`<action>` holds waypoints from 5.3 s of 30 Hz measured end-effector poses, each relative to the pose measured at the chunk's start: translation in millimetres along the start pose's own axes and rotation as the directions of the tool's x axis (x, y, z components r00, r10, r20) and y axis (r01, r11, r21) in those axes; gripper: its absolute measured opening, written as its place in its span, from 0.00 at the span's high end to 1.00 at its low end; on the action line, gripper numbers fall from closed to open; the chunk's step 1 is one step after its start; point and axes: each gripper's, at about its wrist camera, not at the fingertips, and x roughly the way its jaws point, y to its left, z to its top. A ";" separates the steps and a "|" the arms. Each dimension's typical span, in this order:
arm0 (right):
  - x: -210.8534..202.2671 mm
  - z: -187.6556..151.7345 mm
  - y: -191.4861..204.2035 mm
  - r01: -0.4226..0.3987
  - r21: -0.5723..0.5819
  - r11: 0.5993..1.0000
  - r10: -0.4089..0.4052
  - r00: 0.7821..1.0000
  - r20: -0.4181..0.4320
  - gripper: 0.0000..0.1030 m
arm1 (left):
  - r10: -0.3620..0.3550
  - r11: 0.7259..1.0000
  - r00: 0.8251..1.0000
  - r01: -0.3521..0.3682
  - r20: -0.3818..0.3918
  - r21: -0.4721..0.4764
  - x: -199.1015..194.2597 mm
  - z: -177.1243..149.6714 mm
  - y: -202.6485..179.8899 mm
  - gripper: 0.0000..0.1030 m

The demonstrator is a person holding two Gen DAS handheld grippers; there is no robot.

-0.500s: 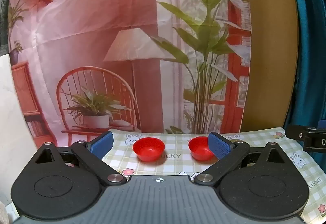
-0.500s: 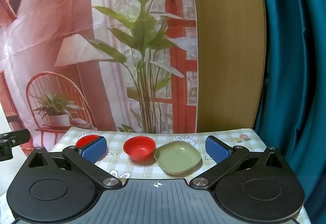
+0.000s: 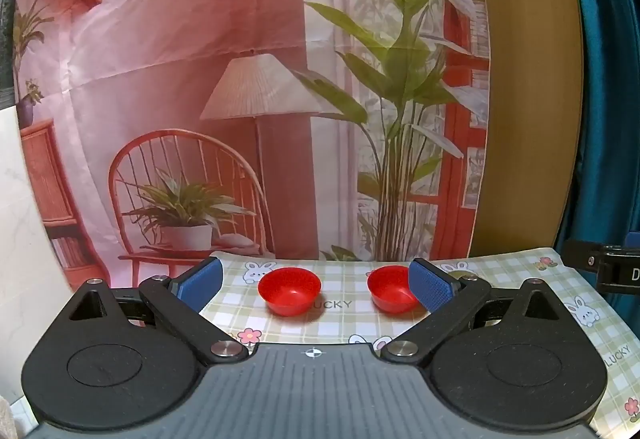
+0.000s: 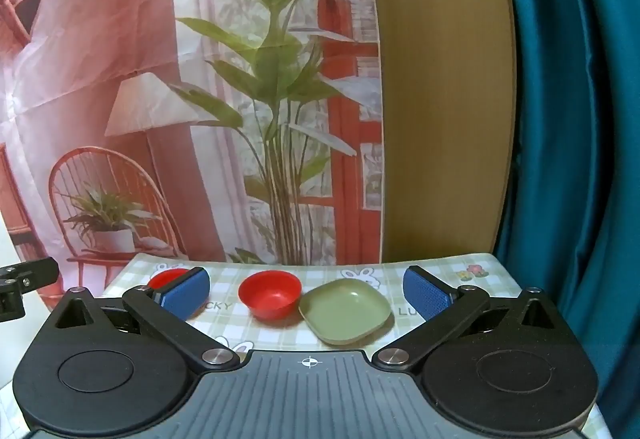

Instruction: Organize plates and bowls

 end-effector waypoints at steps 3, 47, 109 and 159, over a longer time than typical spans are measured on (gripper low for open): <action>1.1 -0.8 0.3 -0.001 -0.001 1.000 0.001 1.000 0.000 0.00 | -0.003 1.000 1.000 0.003 -0.003 -0.001 0.8 0.9 0.4 0.03; 1.3 3.1 0.1 0.006 -0.012 1.000 -0.005 1.000 0.006 0.00 | -0.021 1.000 1.000 0.021 -0.008 -0.010 1.3 -3.8 -1.7 0.03; 113.9 -1.5 98.9 -0.218 -0.127 0.968 0.218 0.976 -0.012 0.09 | 0.173 0.984 0.984 -0.170 -0.051 0.056 87.6 13.4 140.1 0.13; 263.9 -162.2 288.7 -0.575 -0.116 0.810 0.438 0.724 -0.533 0.87 | 0.125 0.952 0.867 -0.242 -0.483 -0.189 169.9 -186.6 231.3 0.93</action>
